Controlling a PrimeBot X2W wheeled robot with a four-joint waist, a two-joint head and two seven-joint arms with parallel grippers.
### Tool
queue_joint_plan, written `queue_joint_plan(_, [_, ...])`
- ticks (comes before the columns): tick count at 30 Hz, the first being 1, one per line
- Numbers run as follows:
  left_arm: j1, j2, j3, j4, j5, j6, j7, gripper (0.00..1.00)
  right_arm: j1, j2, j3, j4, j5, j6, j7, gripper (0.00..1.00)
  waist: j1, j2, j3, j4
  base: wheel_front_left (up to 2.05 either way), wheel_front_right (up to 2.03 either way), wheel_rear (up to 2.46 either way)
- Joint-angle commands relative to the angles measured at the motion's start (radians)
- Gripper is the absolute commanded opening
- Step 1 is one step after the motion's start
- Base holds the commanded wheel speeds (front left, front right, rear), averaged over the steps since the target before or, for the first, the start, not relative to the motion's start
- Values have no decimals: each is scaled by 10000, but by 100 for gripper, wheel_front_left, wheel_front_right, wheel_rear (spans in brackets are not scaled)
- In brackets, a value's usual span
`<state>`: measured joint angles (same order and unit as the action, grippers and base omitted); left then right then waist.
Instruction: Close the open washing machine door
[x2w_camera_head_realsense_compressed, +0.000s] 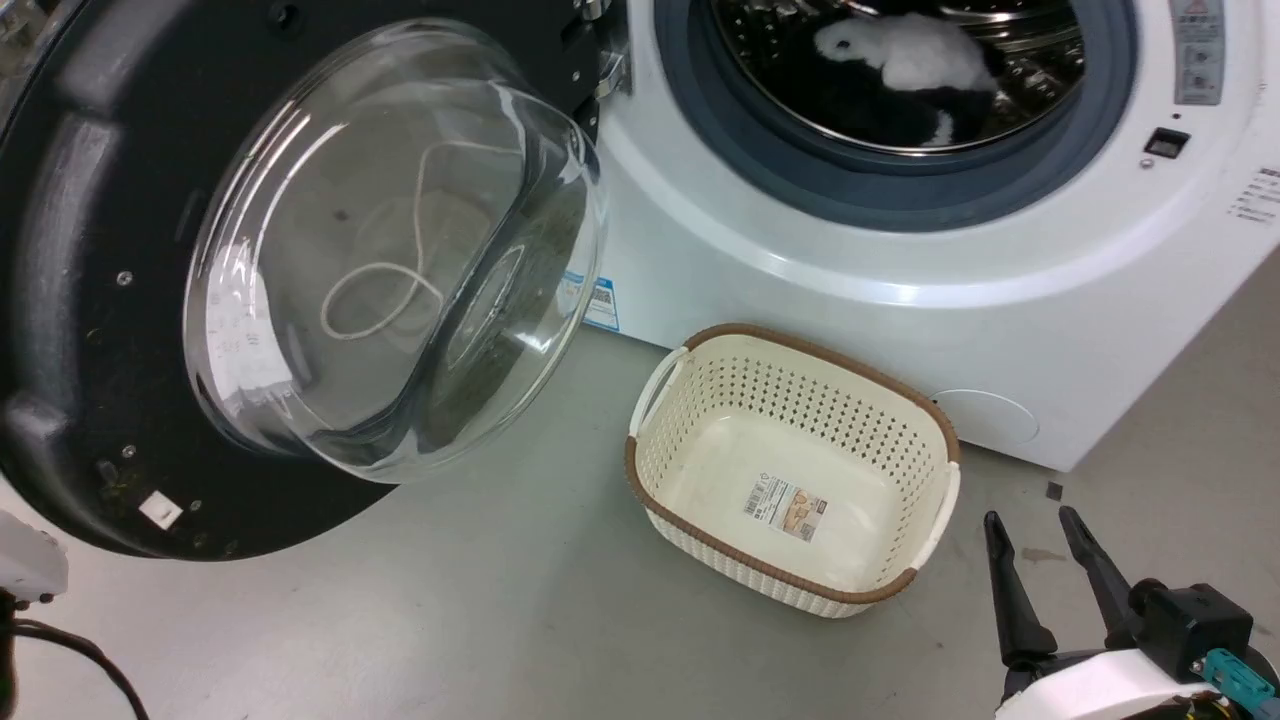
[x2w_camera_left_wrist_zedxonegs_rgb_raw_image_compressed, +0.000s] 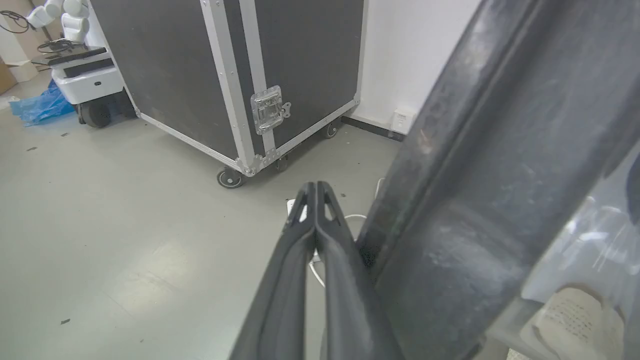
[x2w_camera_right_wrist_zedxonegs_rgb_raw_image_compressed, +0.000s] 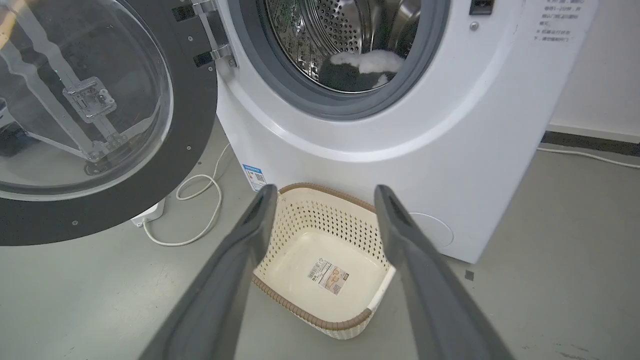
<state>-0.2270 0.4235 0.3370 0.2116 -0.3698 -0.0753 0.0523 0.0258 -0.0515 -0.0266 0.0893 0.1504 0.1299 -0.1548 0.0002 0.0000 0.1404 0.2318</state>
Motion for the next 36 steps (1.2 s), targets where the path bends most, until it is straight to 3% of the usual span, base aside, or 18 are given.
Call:
queue_joint_plan(1, [78, 244, -113, 57, -331, -75, 121, 0, -145, 8, -10, 53, 87, 5, -104, 100, -2, 0, 28, 44, 0, 0, 0])
queue_joint_plan(12, [885, 1709, -2104, -776, -3822, -189, 1646, 0, -140, 9, -228, 244, 481, 6, -332, 100, -2, 0, -163, 448, 0, 0, 0])
queue_joint_plan(22, [1305, 2701, -4152, -2762, -5859, -292, 2403, 0, -105, 10, -723, 381, 867, 6, -541, 100, -2, 0, -448, 602, 0, 0, 0])
queue_joint_plan(28, [1097, 2831, -5349, -3717, -6486, -344, 2592, 0, -33, 11, -895, 484, 1130, 7, -644, 100, -2, 0, -568, 443, 0, 0, 0])
queue_joint_plan(36, [314, 2667, -7216, -4435, -7199, -426, 2620, 0, 75, 12, -838, 463, 1285, 7, -810, 100, -2, 0, -599, -341, 0, 0, 0])
